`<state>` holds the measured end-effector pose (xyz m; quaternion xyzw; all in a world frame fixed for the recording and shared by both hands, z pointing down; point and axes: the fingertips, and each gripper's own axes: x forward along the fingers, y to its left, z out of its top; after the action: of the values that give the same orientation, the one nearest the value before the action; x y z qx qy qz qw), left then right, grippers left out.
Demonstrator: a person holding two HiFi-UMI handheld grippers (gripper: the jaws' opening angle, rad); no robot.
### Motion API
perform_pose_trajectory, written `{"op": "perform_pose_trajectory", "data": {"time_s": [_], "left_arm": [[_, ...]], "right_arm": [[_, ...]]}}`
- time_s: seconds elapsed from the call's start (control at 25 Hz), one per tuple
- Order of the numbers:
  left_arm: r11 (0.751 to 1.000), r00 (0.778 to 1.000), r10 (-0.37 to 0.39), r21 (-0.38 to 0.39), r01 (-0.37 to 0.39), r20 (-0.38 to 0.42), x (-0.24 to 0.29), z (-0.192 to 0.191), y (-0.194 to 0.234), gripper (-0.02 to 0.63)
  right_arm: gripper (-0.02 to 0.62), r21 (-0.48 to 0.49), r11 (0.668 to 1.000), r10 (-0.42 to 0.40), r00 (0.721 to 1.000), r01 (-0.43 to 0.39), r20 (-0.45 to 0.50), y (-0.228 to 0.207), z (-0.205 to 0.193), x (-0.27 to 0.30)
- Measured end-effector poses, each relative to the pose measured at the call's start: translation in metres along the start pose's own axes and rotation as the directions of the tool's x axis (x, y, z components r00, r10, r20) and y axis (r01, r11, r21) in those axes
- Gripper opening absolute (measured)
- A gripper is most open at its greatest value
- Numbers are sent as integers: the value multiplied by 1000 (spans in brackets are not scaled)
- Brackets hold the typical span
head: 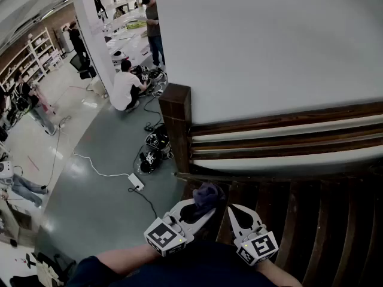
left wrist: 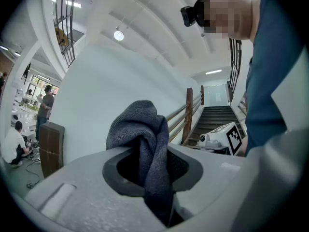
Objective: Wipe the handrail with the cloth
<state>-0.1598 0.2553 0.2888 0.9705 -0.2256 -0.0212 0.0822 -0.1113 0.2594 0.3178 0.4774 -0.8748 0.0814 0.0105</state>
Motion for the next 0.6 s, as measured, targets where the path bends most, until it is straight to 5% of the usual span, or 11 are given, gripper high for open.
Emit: {"op": "perform_pose_trajectory", "data": {"time_s": [0.6], "left_arm": [[1000, 1000, 6, 2, -6, 0, -17, -1, 7, 83]], "right_arm": [[9, -12, 1000, 26, 1000, -26, 2, 18, 3, 8]]}}
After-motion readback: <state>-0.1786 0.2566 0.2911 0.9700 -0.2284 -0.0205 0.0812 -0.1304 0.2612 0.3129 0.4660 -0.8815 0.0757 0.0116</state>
